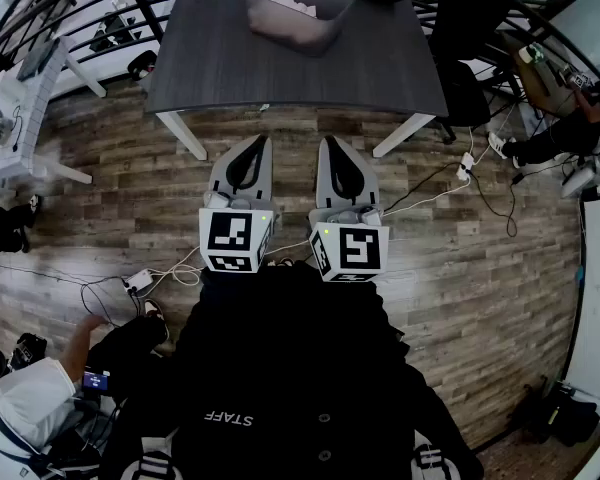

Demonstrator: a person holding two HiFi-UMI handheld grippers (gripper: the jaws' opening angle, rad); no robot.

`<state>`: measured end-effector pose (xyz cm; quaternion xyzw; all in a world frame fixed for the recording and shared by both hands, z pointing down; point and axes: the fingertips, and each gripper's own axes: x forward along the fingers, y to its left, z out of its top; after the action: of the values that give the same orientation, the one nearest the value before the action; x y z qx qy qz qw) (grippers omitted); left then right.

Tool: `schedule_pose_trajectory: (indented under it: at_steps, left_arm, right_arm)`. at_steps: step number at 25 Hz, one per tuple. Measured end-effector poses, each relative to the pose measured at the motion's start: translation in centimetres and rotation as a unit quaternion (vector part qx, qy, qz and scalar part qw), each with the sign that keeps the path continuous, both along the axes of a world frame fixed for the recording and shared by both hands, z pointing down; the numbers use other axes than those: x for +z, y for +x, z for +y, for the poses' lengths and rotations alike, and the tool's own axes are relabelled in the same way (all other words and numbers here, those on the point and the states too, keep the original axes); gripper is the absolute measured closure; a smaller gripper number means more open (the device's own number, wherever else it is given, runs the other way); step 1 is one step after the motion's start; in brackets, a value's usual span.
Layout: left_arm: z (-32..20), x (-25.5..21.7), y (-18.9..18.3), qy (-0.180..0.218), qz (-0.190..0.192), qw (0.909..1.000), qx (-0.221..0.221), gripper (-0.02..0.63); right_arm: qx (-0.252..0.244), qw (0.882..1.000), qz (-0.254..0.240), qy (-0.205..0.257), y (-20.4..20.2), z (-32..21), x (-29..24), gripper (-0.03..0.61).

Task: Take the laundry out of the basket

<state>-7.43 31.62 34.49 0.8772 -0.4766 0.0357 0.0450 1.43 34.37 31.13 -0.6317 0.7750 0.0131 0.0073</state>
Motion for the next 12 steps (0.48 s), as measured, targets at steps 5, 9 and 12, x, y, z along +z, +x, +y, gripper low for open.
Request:
schedule_pose_trajectory:
  at_steps: [5,9,12]
  left_arm:
    - [0.3,0.3,0.6,0.0,0.001,1.0,0.002,0.612]
    - [0.7,0.6,0.9,-0.005,-0.004,1.0,0.0,0.612]
    - [1.1,1.3,0.9,-0.011,-0.007,0.9999,-0.005,0.612]
  right_arm:
    - [-0.002,1.0,-0.002,0.0,0.5,0.3,0.2,0.565]
    - [-0.007,1.0,-0.002,-0.001,0.8,0.7,0.6,0.565]
    - [-0.008,1.0,-0.003,-0.008,1.2,1.2,1.2,0.565]
